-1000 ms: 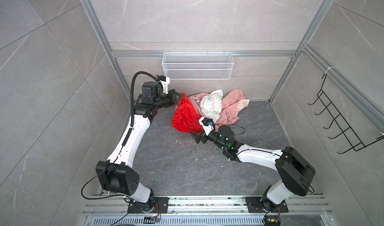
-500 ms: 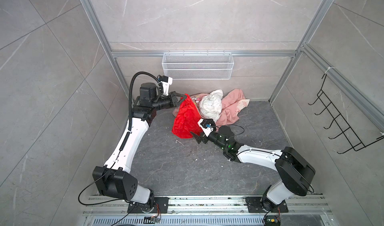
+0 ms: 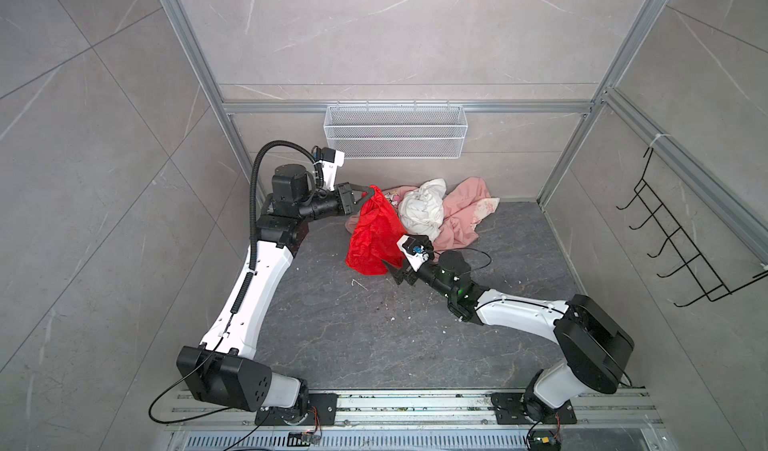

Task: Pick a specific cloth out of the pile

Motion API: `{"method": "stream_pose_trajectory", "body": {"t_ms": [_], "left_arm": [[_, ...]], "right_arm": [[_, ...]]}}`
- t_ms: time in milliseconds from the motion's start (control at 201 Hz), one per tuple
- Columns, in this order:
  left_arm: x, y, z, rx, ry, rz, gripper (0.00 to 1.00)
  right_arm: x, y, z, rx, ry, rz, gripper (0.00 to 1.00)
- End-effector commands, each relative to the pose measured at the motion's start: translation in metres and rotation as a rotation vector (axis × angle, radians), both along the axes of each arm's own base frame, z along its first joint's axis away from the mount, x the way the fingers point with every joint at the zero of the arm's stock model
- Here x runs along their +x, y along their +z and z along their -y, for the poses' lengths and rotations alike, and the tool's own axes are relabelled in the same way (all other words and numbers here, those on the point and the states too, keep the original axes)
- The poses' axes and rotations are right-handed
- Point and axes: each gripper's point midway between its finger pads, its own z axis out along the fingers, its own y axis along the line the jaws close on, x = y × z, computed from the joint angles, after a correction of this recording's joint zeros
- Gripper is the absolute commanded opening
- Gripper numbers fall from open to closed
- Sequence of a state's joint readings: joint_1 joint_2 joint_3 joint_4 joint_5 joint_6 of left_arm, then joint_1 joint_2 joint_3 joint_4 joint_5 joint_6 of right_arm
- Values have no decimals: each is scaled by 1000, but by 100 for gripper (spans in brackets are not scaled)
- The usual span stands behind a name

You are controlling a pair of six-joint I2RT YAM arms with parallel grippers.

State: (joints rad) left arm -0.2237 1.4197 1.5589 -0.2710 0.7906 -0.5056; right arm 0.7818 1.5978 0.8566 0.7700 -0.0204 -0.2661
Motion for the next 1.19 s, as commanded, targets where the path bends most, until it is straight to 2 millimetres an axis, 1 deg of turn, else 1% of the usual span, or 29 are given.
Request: {"method": "stream_pose_trajectory", "body": {"t_ms": [0,95,249,567,672,806,1075,1190], "left_arm": [[-19,31,4,-22,-53,140,0],[-21,30,7,-25,-61,133,0],[-24,29,10,-24,-73,135,0],[-26,27,12,-22,-84,133,0],[-26,26,13,-21,-84,130,0],[-25,26,14,-23,-84,130,0],[-25,28,16,-25,-87,136,0],[-25,30,16,-27,-88,137,0]], "right_arm": [[17,1,5,31,-55,23,100],[26,1,7,61,-63,12,100],[41,-2,9,121,-55,-51,100],[51,-12,1,114,-41,-70,97],[54,-14,-3,121,-32,-78,94],[53,-16,-11,158,4,-110,86],[54,-17,-9,186,-9,-134,75],[53,-16,-10,187,-2,-135,66]]}}
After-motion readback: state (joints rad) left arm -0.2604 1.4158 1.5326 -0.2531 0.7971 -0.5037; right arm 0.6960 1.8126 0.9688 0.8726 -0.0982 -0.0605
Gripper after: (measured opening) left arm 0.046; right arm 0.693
